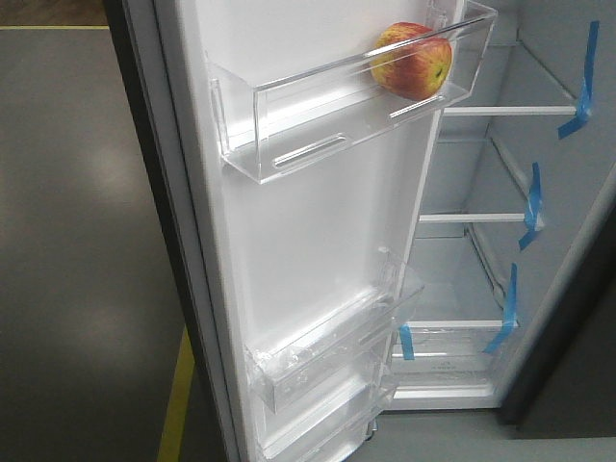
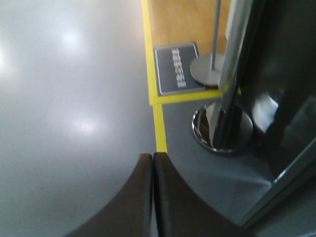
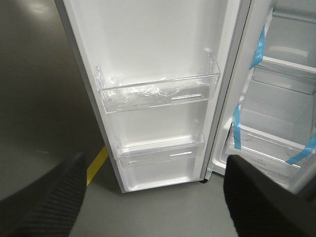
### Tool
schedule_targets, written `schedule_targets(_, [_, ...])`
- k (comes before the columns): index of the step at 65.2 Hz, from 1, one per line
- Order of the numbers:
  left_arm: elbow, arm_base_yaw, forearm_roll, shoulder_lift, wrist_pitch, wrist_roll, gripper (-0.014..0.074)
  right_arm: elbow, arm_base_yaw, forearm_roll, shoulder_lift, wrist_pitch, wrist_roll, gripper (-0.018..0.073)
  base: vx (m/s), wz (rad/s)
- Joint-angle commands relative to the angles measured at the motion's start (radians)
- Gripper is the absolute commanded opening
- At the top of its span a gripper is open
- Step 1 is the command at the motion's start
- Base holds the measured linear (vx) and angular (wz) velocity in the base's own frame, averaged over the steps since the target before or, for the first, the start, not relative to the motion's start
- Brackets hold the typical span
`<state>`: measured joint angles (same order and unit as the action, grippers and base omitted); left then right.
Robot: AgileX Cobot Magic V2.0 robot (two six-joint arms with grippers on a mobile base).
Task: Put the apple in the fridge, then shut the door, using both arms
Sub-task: 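Reach the left gripper to the outer edge of the refrigerator door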
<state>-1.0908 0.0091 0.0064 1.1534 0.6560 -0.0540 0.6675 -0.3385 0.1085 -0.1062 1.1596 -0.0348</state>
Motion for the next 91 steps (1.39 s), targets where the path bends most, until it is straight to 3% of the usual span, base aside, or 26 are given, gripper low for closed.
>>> schedule_targets(1, [-0.085, 0.001, -0.077, 0.067, -0.042, -0.084, -0.0006, 0.023, -0.001, 0.003, -0.017, -0.063, -0.010, 0.0543, 0.00, 0.00])
schedule_targets(8, [-0.139, 0.001, -0.142, 0.152, -0.035, -0.158, -0.0006, 0.023, -0.001, 0.003, -0.017, -0.063, -0.010, 0.0543, 0.00, 0.00])
schedule_targets(17, [-0.206, -0.002, -0.197, 0.240, -0.045, -0.180, -0.0006, 0.023, -0.001, 0.003, -0.017, -0.063, -0.010, 0.0543, 0.00, 0.00])
schedule_targets(51, [-0.415, -0.134, -0.197, 0.485, -0.129, -0.229, -0.0006, 0.023, -0.001, 0.003, -0.017, -0.063, -0.010, 0.0543, 0.00, 0.00])
schedule_targets(91, [-0.441, -0.386, -0.225, 0.510, -0.179, -0.252, -0.0006, 0.023, -0.001, 0.003, -0.017, -0.063, -0.010, 0.0543, 0.00, 0.00])
